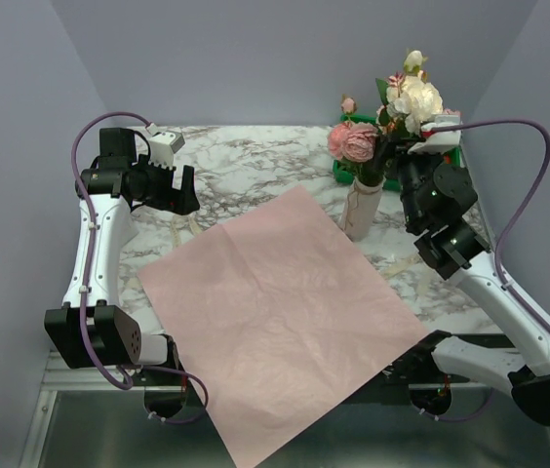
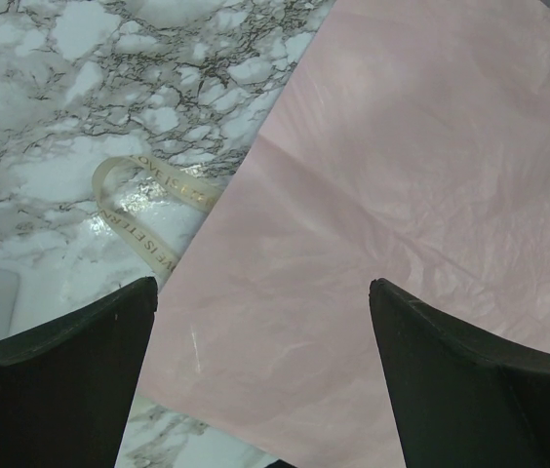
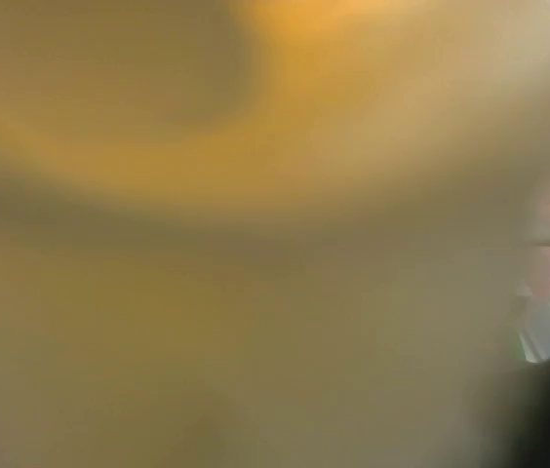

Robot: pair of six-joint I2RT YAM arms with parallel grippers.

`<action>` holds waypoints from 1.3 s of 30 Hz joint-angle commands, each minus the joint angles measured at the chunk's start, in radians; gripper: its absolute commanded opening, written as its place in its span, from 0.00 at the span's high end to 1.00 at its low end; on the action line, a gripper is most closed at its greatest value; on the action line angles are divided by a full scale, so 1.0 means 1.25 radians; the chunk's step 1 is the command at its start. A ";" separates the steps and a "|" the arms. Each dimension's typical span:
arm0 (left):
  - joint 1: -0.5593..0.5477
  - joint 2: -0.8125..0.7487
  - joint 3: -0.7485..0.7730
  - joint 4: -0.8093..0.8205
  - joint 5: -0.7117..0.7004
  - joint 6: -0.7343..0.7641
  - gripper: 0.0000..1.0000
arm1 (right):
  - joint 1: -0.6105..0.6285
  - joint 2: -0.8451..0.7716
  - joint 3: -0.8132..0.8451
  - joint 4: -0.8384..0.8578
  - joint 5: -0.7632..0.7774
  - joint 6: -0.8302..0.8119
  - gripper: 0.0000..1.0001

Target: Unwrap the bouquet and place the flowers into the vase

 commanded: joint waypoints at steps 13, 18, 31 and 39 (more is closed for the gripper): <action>0.004 0.005 -0.001 0.000 0.045 -0.005 0.01 | -0.005 -0.190 -0.047 -0.453 -0.105 0.265 0.00; 0.004 0.000 -0.011 0.000 0.055 -0.009 0.01 | -0.004 -0.221 -0.048 -0.549 -0.135 0.297 0.00; 0.004 -0.013 -0.032 0.002 0.056 -0.008 0.01 | -0.002 -0.195 -0.171 -0.742 -0.234 0.492 0.00; 0.004 -0.016 -0.044 0.008 0.061 -0.009 0.01 | 0.078 -0.265 -0.324 -0.576 -0.200 0.521 0.00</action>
